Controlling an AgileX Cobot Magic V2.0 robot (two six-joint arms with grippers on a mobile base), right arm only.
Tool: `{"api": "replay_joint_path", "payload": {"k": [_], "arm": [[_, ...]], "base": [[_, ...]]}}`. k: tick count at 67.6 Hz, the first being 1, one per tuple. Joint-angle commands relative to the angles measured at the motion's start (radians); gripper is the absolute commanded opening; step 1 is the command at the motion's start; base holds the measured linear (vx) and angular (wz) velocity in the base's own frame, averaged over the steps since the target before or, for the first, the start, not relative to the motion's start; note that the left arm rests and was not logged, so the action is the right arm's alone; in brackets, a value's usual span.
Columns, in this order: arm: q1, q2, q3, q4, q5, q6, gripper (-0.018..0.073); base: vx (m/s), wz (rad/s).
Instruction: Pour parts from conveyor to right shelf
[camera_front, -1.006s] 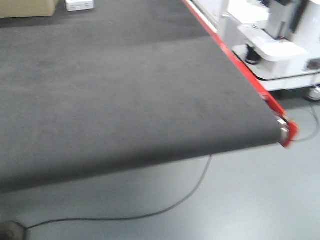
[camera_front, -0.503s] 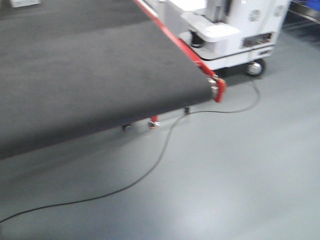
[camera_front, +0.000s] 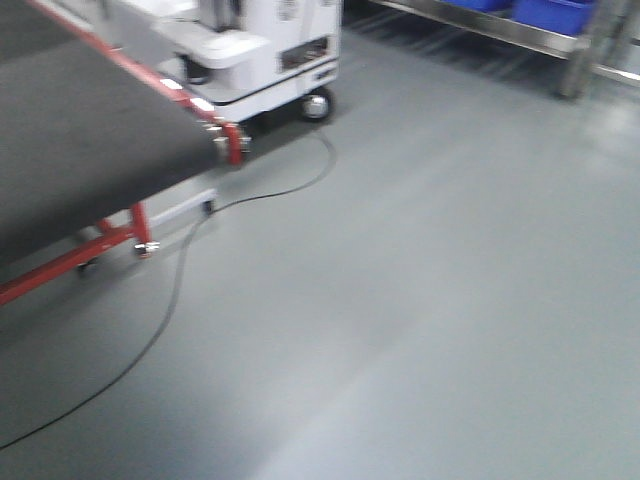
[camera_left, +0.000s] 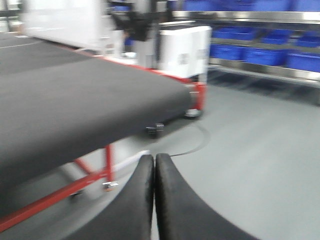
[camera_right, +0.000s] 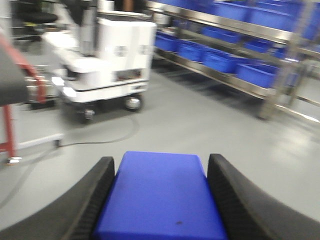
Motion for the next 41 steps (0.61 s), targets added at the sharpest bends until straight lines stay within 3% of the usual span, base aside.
{"api": "replay_joint_path", "payload": {"k": [1,41], "arm": [[-0.003,0.015,-0.026,0.010,-0.074,-0.003,-0.0006],[-0.003,0.015,-0.026,0.010,-0.074,-0.003,-0.0006]], "base": [[-0.21,-0.88],[-0.18,-0.70]]}}
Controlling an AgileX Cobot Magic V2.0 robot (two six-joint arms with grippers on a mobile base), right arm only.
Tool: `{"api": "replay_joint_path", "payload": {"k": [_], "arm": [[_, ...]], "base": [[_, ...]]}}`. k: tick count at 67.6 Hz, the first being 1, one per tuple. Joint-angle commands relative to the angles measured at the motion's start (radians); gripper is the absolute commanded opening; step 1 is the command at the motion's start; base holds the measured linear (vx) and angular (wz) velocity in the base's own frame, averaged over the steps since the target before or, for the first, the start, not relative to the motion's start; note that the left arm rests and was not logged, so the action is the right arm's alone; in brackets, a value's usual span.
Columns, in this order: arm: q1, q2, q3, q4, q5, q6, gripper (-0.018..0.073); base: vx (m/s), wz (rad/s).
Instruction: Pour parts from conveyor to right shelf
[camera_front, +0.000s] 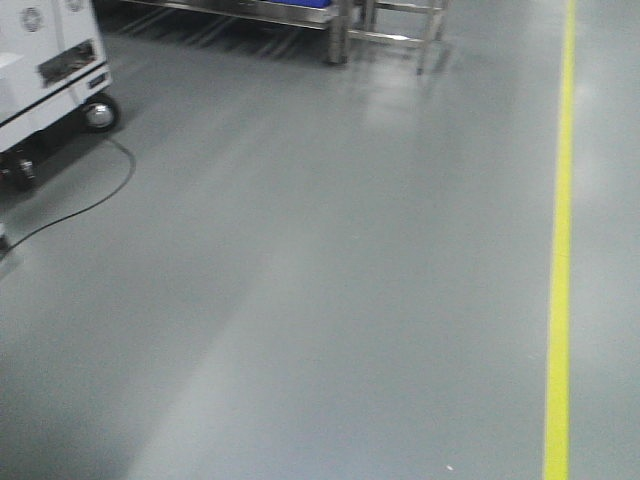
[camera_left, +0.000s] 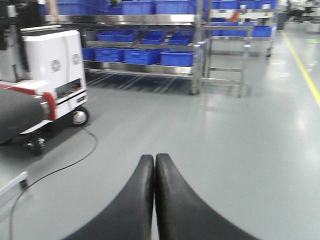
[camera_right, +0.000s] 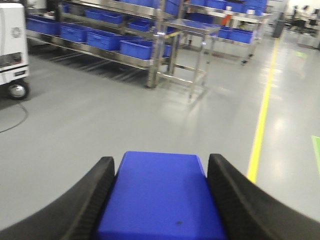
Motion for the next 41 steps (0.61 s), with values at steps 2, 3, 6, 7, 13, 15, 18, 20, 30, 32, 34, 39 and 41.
{"api": "replay_joint_path", "payload": {"k": [2,3,6,7,13,15,18,20,30,32,34,39,41], "arm": [[-0.003,0.015,-0.026,0.010,-0.074,-0.003,-0.0006],[-0.003,0.015,-0.026,0.010,-0.074,-0.003,-0.0006],[-0.003,0.015,-0.026,0.010,-0.074,-0.003,-0.0006],[-0.003,0.015,-0.026,0.010,-0.074,-0.003,-0.0006],[-0.003,0.015,-0.026,0.010,-0.074,-0.003,-0.0006],[-0.003,0.015,-0.026,0.010,-0.074,-0.003,-0.0006],[-0.003,0.015,-0.026,0.010,-0.074,-0.003,-0.0006],[-0.003,0.015,-0.026,0.010,-0.074,-0.003,-0.0006],[-0.003,0.015,-0.026,0.010,-0.074,-0.003,-0.0006],[-0.003,0.015,-0.026,0.010,-0.074,-0.003,-0.0006],[-0.003,0.015,-0.026,0.010,-0.074,-0.003,-0.0006],[-0.003,0.015,-0.026,0.010,-0.074,-0.003,-0.0006],[-0.003,0.015,-0.026,0.010,-0.074,-0.003,-0.0006]], "base": [[-0.14,-0.55],[-0.14,-0.55],[-0.14,-0.54],[-0.14,-0.53],[-0.13,-0.52],[-0.13,-0.51],[-0.13,-0.50],[-0.13,-0.49],[-0.12,-0.47],[-0.11,-0.45],[-0.10,-0.43],[-0.10,-0.40],[-0.09,-0.37]]}}
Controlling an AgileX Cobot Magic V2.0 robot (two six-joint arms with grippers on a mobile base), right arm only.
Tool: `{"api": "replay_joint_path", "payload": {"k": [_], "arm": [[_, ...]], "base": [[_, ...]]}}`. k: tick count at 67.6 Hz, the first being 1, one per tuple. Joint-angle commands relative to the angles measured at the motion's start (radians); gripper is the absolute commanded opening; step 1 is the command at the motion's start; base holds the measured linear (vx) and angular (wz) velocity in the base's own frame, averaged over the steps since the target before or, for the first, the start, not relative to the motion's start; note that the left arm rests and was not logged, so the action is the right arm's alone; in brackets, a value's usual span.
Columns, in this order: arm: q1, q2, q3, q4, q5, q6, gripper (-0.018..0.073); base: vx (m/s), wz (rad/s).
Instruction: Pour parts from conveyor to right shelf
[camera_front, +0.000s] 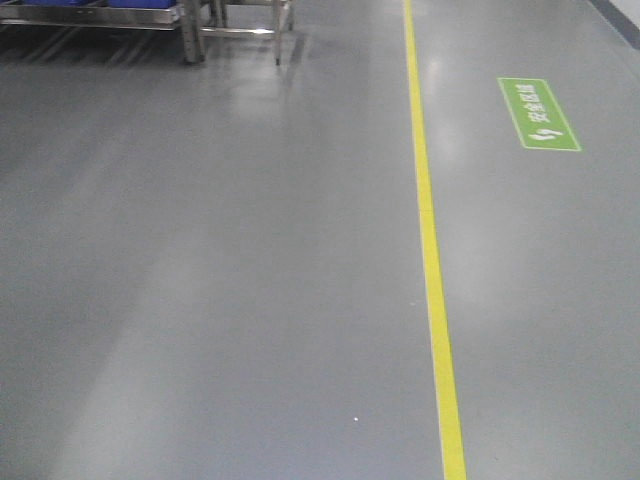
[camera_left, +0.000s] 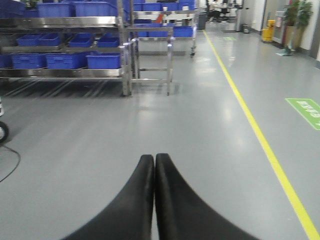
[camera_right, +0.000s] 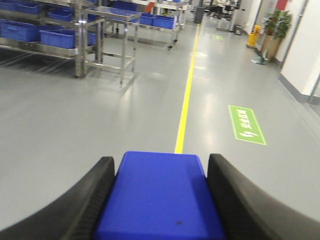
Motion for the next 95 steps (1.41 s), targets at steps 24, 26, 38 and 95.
{"api": "replay_joint_path", "payload": {"k": [24,26,38,95], "arm": [[-0.003,0.015,-0.026,0.010,-0.074,-0.003,-0.0006],[-0.003,0.015,-0.026,0.010,-0.074,-0.003,-0.0006],[-0.003,0.015,-0.026,0.010,-0.074,-0.003,-0.0006],[-0.003,0.015,-0.026,0.010,-0.074,-0.003,-0.0006]], "base": [[-0.03,-0.23],[0.01,-0.11],[0.03,-0.12],[0.12,-0.24]]}}
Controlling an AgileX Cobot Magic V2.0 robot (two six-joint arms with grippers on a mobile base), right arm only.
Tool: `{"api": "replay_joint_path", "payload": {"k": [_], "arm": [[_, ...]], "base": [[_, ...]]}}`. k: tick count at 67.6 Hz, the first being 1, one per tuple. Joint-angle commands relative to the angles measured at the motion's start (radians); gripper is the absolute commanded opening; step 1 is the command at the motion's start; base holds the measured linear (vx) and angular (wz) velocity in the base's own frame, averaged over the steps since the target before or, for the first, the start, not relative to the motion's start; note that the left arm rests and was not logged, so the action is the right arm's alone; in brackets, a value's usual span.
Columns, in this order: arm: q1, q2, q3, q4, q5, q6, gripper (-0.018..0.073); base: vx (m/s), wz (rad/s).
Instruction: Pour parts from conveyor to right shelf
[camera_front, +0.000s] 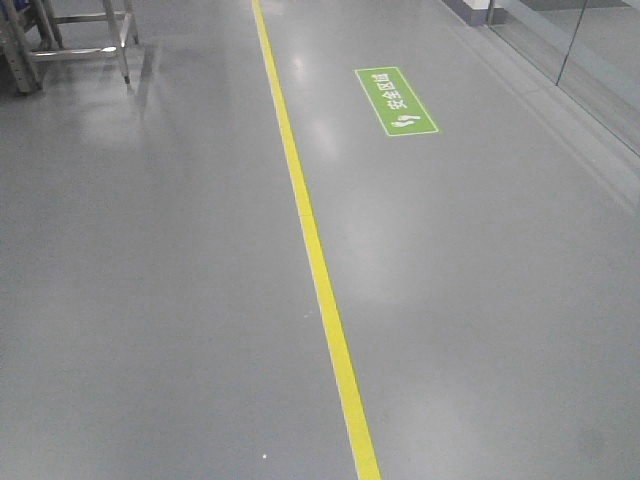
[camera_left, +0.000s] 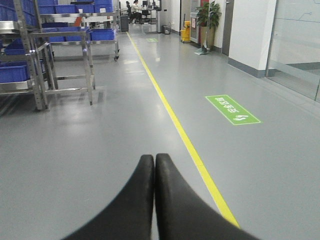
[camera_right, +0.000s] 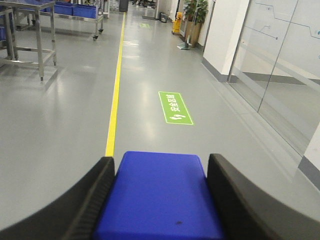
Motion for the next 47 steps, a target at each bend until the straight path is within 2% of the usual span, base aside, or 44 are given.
{"api": "replay_joint_path", "payload": {"k": [1,26,47], "arm": [[-0.003,0.015,-0.026,0.010,-0.074,-0.003,-0.0006],[-0.003,0.015,-0.026,0.010,-0.074,-0.003,-0.0006],[-0.003,0.015,-0.026,0.010,-0.073,-0.003,-0.0006]], "base": [[0.20,-0.14],[0.26,-0.07],[0.38,0.07]]}}
